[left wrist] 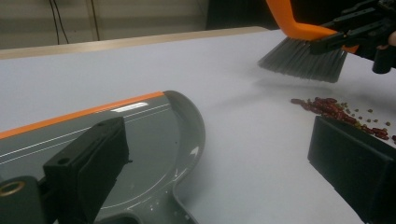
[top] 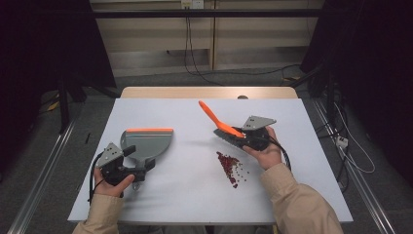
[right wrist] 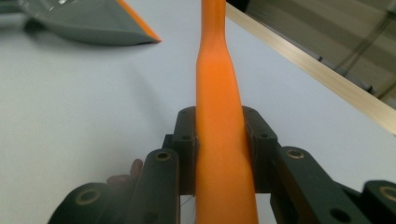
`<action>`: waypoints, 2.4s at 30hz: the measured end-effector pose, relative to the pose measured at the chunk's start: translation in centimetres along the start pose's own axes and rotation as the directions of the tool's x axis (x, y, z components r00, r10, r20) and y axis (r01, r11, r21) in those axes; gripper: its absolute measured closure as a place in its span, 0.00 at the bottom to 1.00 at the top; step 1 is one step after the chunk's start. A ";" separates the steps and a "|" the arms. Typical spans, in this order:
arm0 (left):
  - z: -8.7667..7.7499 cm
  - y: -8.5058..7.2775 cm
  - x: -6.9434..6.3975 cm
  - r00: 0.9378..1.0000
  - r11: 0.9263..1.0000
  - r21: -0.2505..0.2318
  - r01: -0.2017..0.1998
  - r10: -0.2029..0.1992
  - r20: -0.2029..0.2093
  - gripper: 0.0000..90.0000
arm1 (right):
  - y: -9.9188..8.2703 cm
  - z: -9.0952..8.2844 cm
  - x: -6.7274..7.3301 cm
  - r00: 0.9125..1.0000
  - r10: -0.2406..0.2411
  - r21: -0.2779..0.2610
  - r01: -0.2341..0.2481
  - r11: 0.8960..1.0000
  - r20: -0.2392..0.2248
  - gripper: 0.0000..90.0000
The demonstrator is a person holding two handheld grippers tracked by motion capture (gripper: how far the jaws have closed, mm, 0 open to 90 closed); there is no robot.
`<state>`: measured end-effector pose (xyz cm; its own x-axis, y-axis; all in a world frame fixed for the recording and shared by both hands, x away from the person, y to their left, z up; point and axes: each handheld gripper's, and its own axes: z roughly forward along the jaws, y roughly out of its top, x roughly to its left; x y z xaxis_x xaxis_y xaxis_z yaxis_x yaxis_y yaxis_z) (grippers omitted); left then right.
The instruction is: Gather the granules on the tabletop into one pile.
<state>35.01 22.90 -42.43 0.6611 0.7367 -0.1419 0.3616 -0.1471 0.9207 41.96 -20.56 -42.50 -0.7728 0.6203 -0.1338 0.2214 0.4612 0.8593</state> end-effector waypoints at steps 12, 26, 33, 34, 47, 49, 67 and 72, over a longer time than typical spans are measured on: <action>0.0 -0.1 0.1 1.000 1.000 0.002 0.005 -0.005 -0.004 0.05 | -0.1 1.9 1.1 0.969 -0.189 0.029 0.196 0.980 -0.157 0.79; -0.1 0.0 0.0 1.000 1.000 -0.001 0.001 -0.001 -0.004 0.05 | -0.4 -0.3 2.9 0.936 -0.257 0.038 0.273 0.961 -0.240 0.79; -0.1 0.0 0.0 1.000 1.000 -0.001 0.001 -0.001 -0.006 0.05 | -0.7 -0.8 3.2 0.935 -0.248 0.029 0.263 0.964 -0.254 0.79; -0.1 0.0 0.0 1.000 1.000 0.000 0.000 0.000 -0.005 0.05 | -0.7 -0.9 3.3 0.936 -0.245 0.034 0.261 0.965 -0.253 0.79; -0.1 0.0 -0.1 1.000 1.000 0.003 -0.004 0.004 -0.005 0.05 | -0.7 -1.5 3.7 0.940 -0.233 0.028 0.248 0.968 -0.248 0.79; 0.0 0.0 -0.1 1.000 1.000 0.004 -0.002 0.002 -0.005 0.05 | -0.6 -1.6 3.5 0.945 -0.220 0.021 0.232 0.972 -0.243 0.79; 0.0 0.0 0.0 1.000 1.000 0.007 -0.003 0.003 -0.006 0.05 | 0.9 -3.9 4.4 0.950 -0.041 -0.016 0.038 0.999 -0.310 0.79; 0.0 0.0 0.0 1.000 1.000 0.003 0.001 -0.001 -0.010 0.05 | 0.3 -4.0 5.1 0.922 0.051 -0.012 -0.060 0.998 -0.385 0.79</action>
<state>34.98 22.87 -42.45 0.6538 0.7437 -0.1394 0.3646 -0.1483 0.9193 35.75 -19.79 -40.92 -0.9299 0.3509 0.1102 0.2601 0.4154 0.8716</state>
